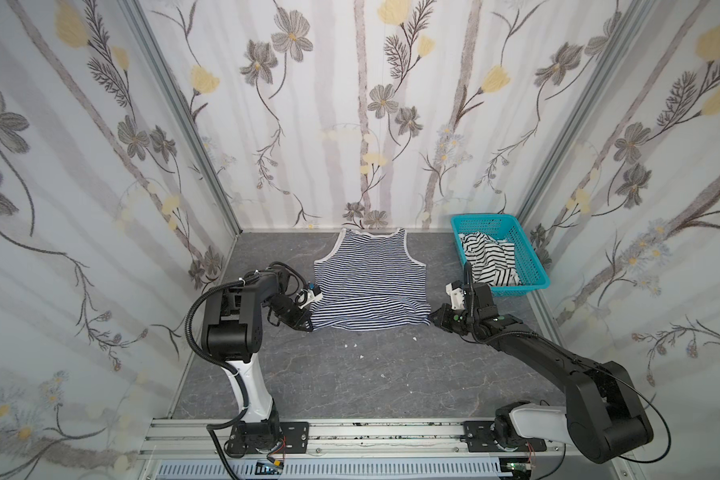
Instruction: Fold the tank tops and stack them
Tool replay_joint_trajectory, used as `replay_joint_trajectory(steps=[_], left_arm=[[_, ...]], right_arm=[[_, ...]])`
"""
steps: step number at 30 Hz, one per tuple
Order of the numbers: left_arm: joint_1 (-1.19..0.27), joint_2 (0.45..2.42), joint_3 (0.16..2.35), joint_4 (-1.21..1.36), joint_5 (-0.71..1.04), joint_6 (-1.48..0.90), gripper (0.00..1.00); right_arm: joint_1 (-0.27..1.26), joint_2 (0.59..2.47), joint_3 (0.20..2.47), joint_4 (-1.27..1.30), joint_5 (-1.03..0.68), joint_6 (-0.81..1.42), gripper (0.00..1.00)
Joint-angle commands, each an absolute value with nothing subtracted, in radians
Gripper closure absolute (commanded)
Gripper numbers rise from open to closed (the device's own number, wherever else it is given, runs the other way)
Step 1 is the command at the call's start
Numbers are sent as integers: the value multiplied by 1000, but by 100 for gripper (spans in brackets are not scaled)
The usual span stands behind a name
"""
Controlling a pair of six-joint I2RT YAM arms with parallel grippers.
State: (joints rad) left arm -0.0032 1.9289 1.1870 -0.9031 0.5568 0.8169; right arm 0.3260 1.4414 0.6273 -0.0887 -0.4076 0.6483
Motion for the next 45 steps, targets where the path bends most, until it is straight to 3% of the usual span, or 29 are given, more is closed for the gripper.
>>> replay_joint_trajectory(steps=[1,9,41,44,45], left_arm=[[-2,1929,1199,-1006,548,911,100],[58,1970,1389,-1224,660,1039,100],[63,2037,1310,-1389,517,1271,100],[55,2039,1264,-1387,514,1282,94],[55,2044,1265,-1387,525,1277,86]], right_arm=[[330,1408,597,-76,-365,662,100],[314,1329,593,-114,-375,645,100],[281,1277,638,-336,-350,532,100],[291,1287,620,-326,-343,531,100],[298,1297,615,-319,-339,533,100]])
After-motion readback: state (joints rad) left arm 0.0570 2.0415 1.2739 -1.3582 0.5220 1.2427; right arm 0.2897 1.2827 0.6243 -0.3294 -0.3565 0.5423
